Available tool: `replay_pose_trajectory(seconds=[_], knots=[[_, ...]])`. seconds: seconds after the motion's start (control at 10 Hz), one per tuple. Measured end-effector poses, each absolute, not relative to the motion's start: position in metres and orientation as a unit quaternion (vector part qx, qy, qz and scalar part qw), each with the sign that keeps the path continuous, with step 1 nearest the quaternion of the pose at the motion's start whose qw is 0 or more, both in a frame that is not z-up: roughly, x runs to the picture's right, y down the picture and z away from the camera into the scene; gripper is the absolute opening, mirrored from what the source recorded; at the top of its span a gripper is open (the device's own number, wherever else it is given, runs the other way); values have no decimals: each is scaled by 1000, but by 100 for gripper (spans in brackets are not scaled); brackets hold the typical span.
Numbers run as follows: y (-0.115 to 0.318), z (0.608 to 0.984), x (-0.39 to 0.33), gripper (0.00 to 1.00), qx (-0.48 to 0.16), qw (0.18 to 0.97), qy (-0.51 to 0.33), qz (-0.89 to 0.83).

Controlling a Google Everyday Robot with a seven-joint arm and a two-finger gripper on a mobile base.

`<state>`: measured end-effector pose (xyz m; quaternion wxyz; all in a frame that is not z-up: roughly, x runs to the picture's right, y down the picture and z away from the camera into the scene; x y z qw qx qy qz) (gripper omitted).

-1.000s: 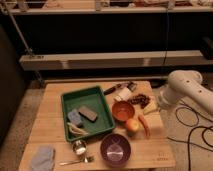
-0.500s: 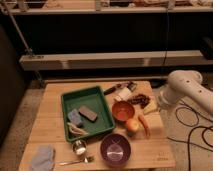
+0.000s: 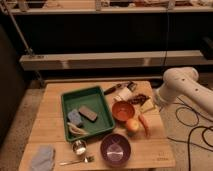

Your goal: Wipe red bowl with eraser

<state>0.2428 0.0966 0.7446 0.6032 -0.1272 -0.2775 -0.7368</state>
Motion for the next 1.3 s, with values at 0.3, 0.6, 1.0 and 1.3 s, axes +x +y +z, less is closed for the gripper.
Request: replay_pose_trajectory(seconds=[0.3,0.6,1.0,1.3], knots=[[71,721,168,80,-87,540,-259,-796],[60,700,97,80,-43,473,-241,-847],[54,690,-2,80,30,375,-228,-898],[54,690,-1,80,29,375,-227,-899]])
